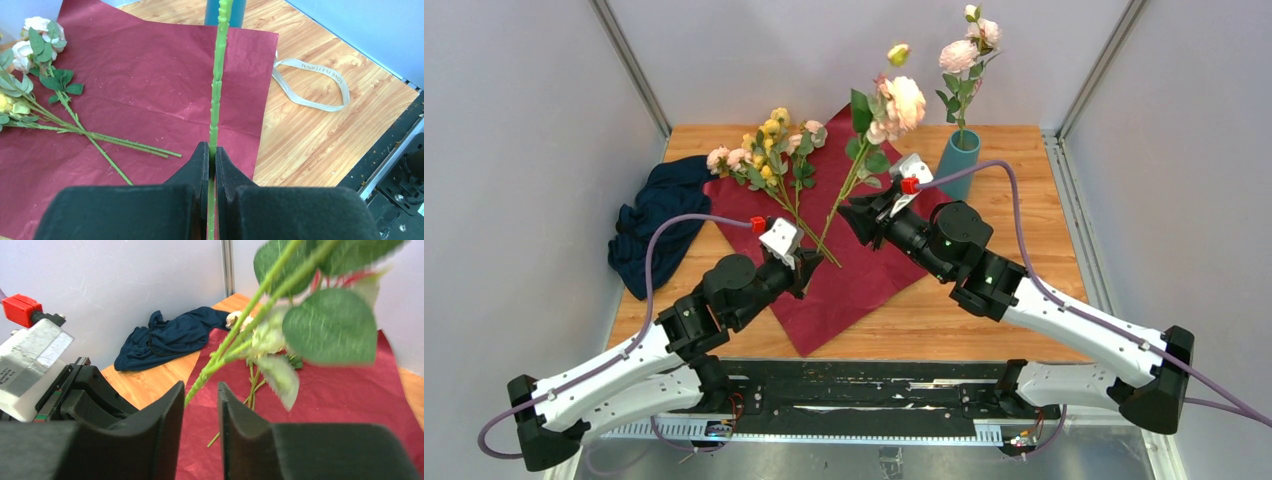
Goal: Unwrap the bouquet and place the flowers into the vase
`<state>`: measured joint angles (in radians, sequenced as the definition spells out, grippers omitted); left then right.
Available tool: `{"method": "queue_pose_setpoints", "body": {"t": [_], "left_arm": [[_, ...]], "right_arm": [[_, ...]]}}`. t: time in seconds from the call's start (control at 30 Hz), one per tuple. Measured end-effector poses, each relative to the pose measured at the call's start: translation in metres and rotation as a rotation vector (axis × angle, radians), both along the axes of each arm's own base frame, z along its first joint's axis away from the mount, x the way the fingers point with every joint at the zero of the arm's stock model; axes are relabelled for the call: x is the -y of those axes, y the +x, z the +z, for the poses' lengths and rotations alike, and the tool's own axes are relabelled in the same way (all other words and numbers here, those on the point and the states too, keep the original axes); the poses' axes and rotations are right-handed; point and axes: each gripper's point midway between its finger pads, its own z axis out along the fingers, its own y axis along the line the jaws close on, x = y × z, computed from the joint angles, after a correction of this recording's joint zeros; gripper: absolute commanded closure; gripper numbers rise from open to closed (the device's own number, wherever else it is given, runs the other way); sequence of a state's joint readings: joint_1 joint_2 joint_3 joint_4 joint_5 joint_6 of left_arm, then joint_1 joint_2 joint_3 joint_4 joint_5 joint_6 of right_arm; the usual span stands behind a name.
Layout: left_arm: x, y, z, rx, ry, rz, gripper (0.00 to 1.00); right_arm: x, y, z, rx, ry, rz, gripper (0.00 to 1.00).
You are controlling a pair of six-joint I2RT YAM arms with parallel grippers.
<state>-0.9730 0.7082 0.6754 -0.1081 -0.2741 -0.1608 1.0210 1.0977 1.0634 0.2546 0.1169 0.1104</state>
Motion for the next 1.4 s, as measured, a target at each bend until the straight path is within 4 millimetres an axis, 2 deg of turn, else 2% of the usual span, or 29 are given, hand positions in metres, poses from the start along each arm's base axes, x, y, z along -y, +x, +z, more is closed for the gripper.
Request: {"method": "queue_pose_setpoints", "body": {"t": [0.1,0.4,0.43,0.5,0.53,0.57,0.6,0.73,0.83,0.87,0.9,0.93,1.1,1.2,1.4], "left_arm": [[-0.001,-0.001,0.003,0.005,-0.008,-0.002,1.0],[0.002,-0.005,0.003,0.002,-0.014,-0.023,1.0],[0.003,-0.005,0.003,0.001,-0.014,-0.028,1.0],[0.003,-0.006,0.002,0.001,-0.013,-0.031,1.0],[0.003,-0.006,0.003,0.001,-0.014,-0.032,1.0],[0.004,-0.006,0.003,0.002,-0.016,-0.032,1.0],[0.004,-0.006,0.003,0.002,-0.016,-0.032,1.0],[0.003,-0.005,0.002,0.004,-0.017,-0.027,1.0],[0.001,-0.004,0.003,0.008,-0.018,-0.011,0.82],[0.0,-0.003,0.003,0.009,-0.017,-0.005,0.59],[-0.001,-0.003,0.002,0.006,-0.016,0.003,0.14],[-0.003,-0.002,0.001,0.001,-0.018,0.013,0.02],[-0.01,-0.004,0.005,0.016,-0.033,0.028,0.0],[-0.013,-0.006,0.009,0.028,-0.052,0.028,0.0],[-0.017,-0.007,0.003,0.029,-0.051,0.031,0.0]], "right_arm": [[-0.005,0.003,-0.009,-0.013,-0.021,0.0,0.51],[-0.021,0.014,-0.036,-0.052,-0.076,0.007,0.51],[-0.022,0.016,-0.037,-0.053,-0.078,0.007,0.54],[-0.023,0.018,-0.039,-0.057,-0.078,0.007,0.76],[-0.025,0.019,-0.039,-0.061,-0.077,0.012,0.83],[-0.027,0.019,-0.04,-0.068,-0.074,0.018,0.96],[-0.029,0.018,-0.04,-0.073,-0.069,0.026,1.0],[-0.035,0.013,-0.035,-0.082,-0.039,0.064,1.0],[-0.036,0.012,-0.033,-0.078,-0.035,0.072,1.0],[-0.036,0.012,-0.033,-0.078,-0.034,0.071,1.0],[-0.035,0.013,-0.033,-0.074,-0.037,0.063,1.0],[-0.03,0.017,-0.032,-0.067,-0.042,0.04,1.0],[-0.007,0.036,-0.025,-0.026,-0.057,-0.069,1.0],[0.013,0.048,-0.019,0.016,-0.081,-0.172,1.0],[0.074,0.083,-0.003,0.125,-0.156,-0.444,1.0]]}}
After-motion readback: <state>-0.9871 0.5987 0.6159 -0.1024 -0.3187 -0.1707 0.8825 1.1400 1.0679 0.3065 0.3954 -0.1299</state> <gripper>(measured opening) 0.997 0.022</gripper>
